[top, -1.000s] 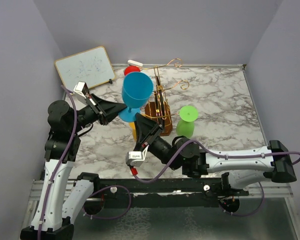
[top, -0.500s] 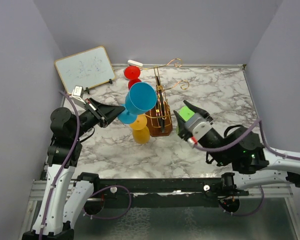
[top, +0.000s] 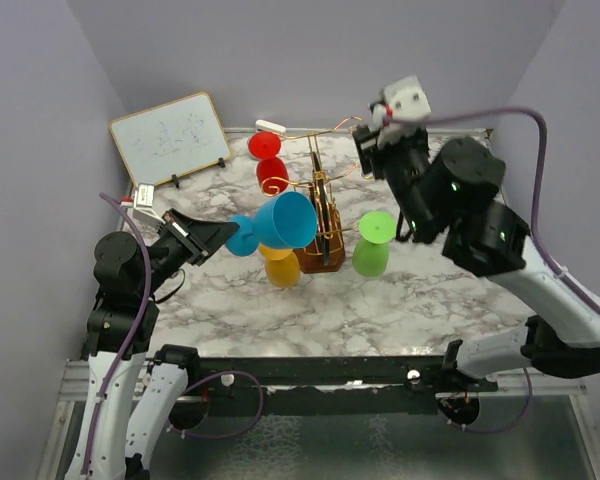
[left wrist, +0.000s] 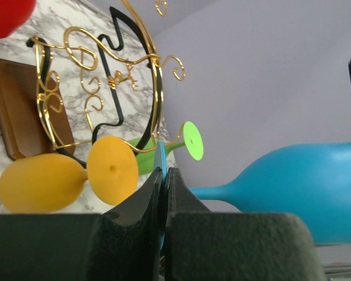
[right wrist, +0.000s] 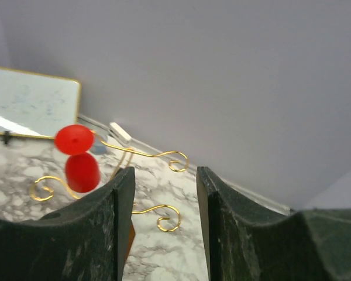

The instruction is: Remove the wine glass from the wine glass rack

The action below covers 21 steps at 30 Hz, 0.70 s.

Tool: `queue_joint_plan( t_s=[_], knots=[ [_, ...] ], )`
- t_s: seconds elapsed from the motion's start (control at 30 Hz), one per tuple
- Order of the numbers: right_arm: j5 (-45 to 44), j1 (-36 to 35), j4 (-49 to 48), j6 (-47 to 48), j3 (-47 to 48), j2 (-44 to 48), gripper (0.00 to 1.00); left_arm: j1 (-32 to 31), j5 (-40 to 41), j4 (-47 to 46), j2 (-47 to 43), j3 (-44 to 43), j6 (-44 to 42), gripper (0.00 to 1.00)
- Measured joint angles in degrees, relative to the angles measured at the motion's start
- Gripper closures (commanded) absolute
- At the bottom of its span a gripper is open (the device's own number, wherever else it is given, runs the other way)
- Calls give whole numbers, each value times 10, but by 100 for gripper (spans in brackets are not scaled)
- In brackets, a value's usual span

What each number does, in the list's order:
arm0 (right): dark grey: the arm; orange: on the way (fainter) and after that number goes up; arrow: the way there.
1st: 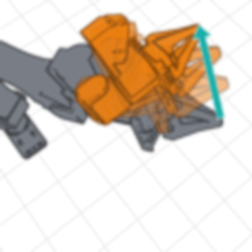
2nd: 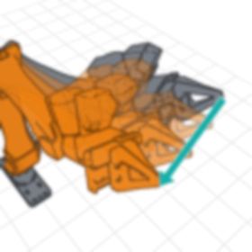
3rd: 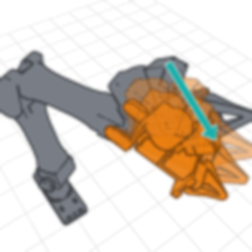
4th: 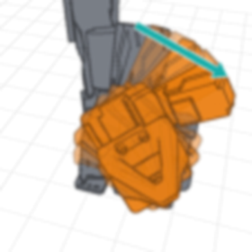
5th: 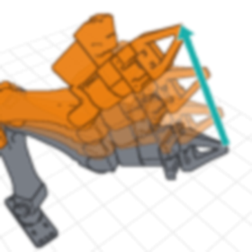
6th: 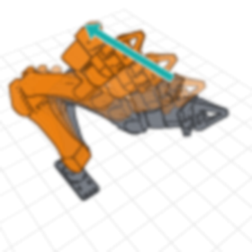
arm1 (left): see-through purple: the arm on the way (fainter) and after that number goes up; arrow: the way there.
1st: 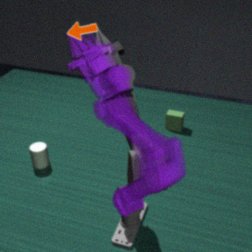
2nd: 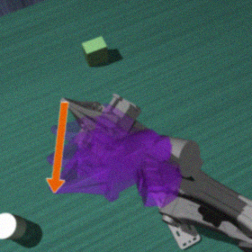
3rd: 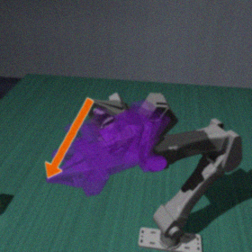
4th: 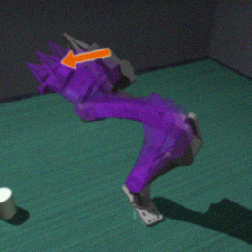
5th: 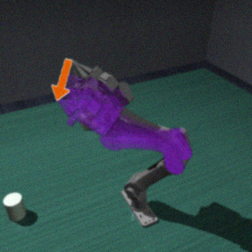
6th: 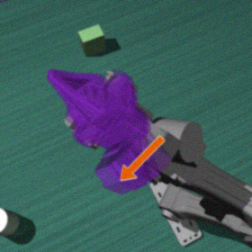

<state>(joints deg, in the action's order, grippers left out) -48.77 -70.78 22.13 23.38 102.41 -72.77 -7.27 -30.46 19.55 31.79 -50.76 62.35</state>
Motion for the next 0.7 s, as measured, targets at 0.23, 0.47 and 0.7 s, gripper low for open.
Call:
queue_joint_plan(
  t_s=[0.23, 0.47, 0.7],
  knots=[
    [227, 279, 179, -139, 279, -218, 65, 0, 28, 58, 0, -19, -44, 100],
    [659, 420, 282, -296, 238, -224, 54, 0, 40, 81, 16, -40, -78, 100],
    [864, 407, 287, -354, 116, -102, 48, 0, 39, 79, 56, -40, -94, 100]
  ],
)
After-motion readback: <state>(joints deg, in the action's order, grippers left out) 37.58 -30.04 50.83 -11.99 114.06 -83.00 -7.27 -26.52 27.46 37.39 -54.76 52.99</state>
